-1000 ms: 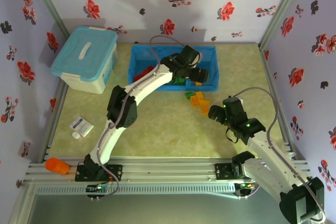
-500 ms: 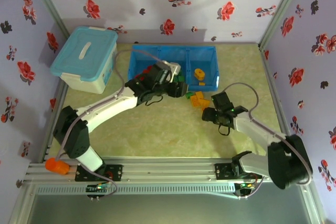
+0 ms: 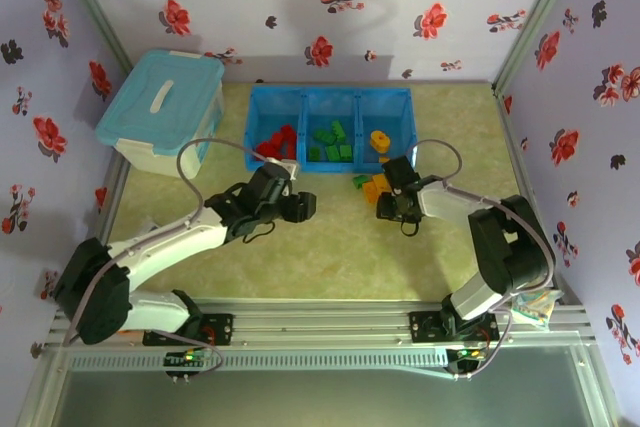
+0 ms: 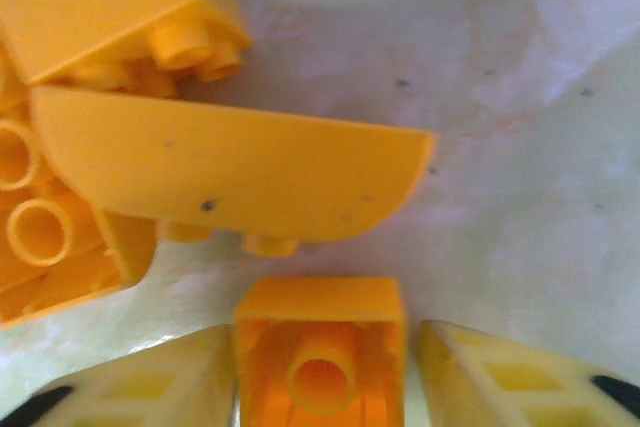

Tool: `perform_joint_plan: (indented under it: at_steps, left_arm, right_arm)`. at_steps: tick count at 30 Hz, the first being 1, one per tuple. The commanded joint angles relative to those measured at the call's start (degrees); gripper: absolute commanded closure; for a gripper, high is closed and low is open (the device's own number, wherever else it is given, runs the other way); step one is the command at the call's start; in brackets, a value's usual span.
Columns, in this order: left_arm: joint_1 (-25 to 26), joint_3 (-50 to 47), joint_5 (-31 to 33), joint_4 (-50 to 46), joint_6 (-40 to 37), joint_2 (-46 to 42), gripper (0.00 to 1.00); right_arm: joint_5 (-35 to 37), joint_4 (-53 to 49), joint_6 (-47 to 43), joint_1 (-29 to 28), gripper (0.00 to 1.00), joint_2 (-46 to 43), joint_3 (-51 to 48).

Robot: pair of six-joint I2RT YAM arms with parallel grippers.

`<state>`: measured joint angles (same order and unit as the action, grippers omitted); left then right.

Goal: Sort the legos into containers by color
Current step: Pick up the lego from the center of the table, then place the lego in the container.

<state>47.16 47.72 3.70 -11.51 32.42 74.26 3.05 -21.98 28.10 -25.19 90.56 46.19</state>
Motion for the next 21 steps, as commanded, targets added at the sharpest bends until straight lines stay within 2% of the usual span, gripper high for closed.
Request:
perform_joint_plan:
  at_steps: [1, 4, 6, 10, 14, 21]
  left_arm:
    - [-0.88, -1.26, 2.72, 1.27, 0.77, -2.57, 0.36]
    - [-1.45, -2.00, 2.80, 1.96, 0.80, -2.50, 0.38]
    - [-1.45, -2.15, 2.72, 2.44, 0.90, -1.86, 0.38]
    - [-1.34, -2.49, 2.37, 2.72, 1.39, -0.31, 0.39]
    - [-0.99, -4.83, 1.74, 4.87, 3.28, 0.23, 0.40]
    - [2.94, -8.18, 2.17, 7.35, 6.72, 0.79, 0.41]
  right_arm:
    - [1.44, 0.16, -0.36, -1.86, 0.62, 2.03, 1.27]
    - [2.60, -0.88, 0.02, -3.45, 0.76, 1.59, 1.69]
    - [3.10, -2.84, -0.13, -4.75, 0.81, 0.62, 2.76]
    - [5.29, -7.73, -0.49, -6.71, 0.83, -4.10, 6.03]
    - [8.82, -8.74, -2.53, -4.63, 0.81, -7.35, 10.49]
    - [5.51, -13.04, -8.48, 1.21, 0.81, 5.10, 28.15]
